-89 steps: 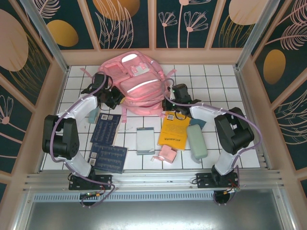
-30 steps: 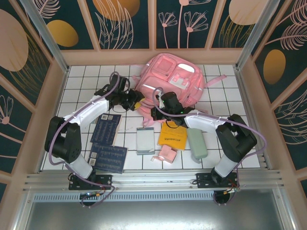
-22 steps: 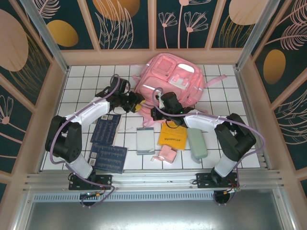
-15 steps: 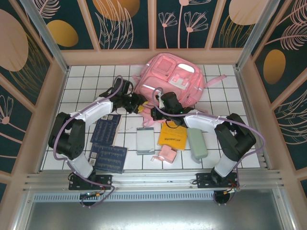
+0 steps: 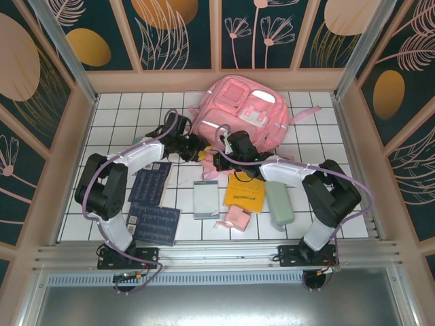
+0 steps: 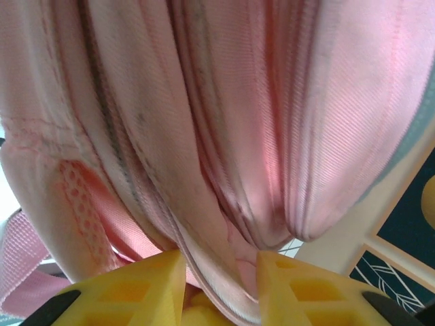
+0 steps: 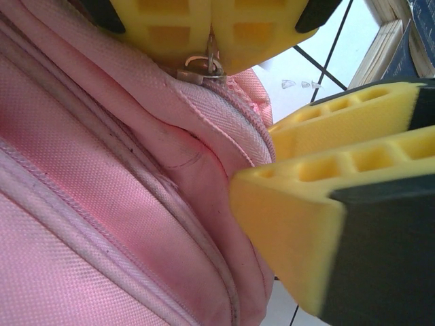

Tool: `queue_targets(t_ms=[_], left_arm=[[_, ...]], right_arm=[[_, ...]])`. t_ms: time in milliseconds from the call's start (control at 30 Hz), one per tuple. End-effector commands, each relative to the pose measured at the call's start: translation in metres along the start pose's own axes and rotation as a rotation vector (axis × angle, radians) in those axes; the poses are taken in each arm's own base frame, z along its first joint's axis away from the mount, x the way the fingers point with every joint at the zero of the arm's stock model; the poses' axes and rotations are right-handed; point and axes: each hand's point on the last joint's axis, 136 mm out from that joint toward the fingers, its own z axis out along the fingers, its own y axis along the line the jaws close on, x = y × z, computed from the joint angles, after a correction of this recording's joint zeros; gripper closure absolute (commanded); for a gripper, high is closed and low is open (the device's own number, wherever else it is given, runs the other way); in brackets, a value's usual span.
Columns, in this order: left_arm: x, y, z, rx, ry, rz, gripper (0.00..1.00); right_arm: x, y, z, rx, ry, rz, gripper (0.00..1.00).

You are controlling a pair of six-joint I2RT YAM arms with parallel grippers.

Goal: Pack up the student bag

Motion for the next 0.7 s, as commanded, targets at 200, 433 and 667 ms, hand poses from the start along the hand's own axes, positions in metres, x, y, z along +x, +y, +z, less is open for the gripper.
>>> queue_targets(t_ms=[200, 433, 667], left_arm=[[-0.008, -0.010, 0.009, 0.028, -0.016, -0.015, 0.87], [-0.023, -0.039, -0.012, 0.062, -0.084, 0.005, 1.00], [-0.045, -0.064, -0.048, 0.136, -0.155, -0.004, 1.00]], right_arm=[[-0.005, 0.004, 0.004, -0.027, -0.034, -0.003, 1.00], [0.000, -0.006, -0.001, 0.026, -0.029, -0.028, 1.00], [0.005, -0.028, -0.011, 0.107, -0.034, -0.024, 1.00]])
